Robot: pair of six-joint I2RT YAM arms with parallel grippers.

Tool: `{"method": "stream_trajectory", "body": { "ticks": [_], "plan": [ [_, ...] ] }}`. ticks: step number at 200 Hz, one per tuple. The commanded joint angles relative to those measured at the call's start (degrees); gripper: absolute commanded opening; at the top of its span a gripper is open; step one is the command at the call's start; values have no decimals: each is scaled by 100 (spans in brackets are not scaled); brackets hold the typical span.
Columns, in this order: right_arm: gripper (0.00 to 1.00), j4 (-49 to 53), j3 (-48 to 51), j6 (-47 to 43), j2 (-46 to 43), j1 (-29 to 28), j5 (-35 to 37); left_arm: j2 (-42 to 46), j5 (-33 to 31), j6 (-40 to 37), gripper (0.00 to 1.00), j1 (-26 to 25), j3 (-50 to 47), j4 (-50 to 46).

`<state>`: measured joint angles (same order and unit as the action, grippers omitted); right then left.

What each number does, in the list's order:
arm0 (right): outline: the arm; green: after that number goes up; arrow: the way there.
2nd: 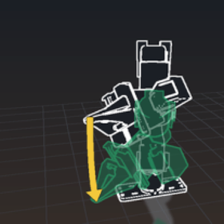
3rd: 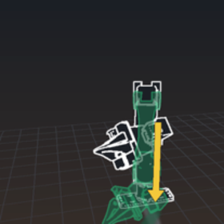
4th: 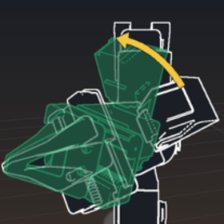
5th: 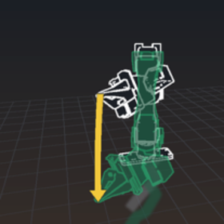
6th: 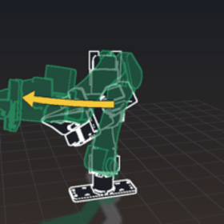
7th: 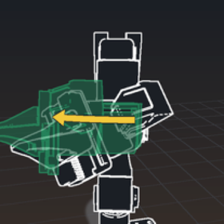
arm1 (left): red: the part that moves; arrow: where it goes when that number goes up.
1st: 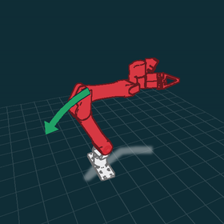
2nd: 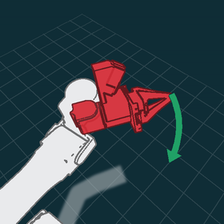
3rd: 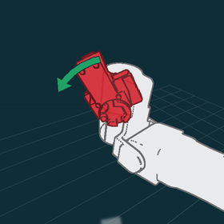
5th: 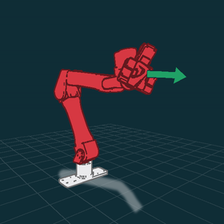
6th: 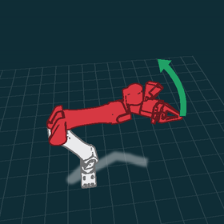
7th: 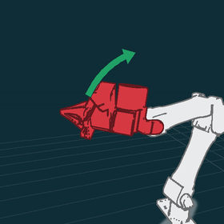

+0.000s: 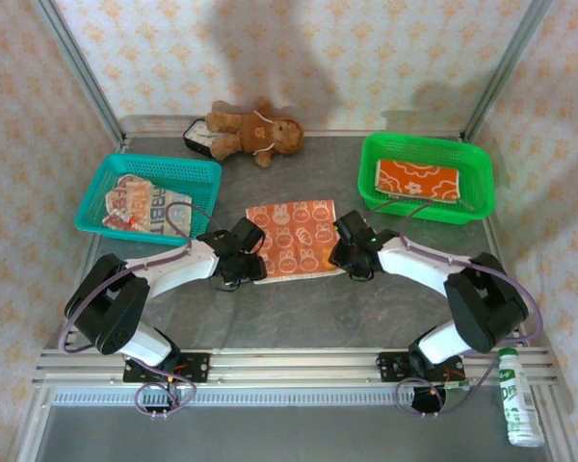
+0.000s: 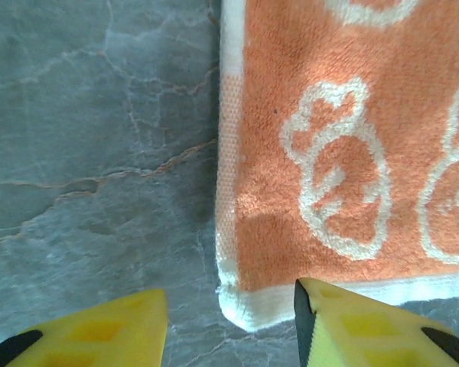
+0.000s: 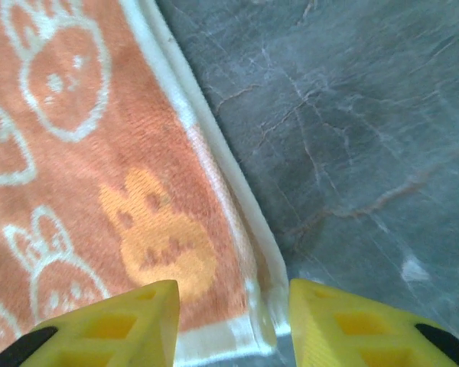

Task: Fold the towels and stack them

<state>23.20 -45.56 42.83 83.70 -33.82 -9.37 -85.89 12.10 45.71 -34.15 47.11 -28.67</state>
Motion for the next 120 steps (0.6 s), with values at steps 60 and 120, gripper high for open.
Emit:
{"method": "stream_trajectory", "body": {
  "ticks": [60,120],
  "plan": [
    [20,526,-1350,-1210,523,-9,265,-767,-408,-934,33,253,1695,-611],
    [2,205,-2104,-1498,2161,-3,25,-1909,-109,-1075,14,565,2188,-196]
  ]
}}
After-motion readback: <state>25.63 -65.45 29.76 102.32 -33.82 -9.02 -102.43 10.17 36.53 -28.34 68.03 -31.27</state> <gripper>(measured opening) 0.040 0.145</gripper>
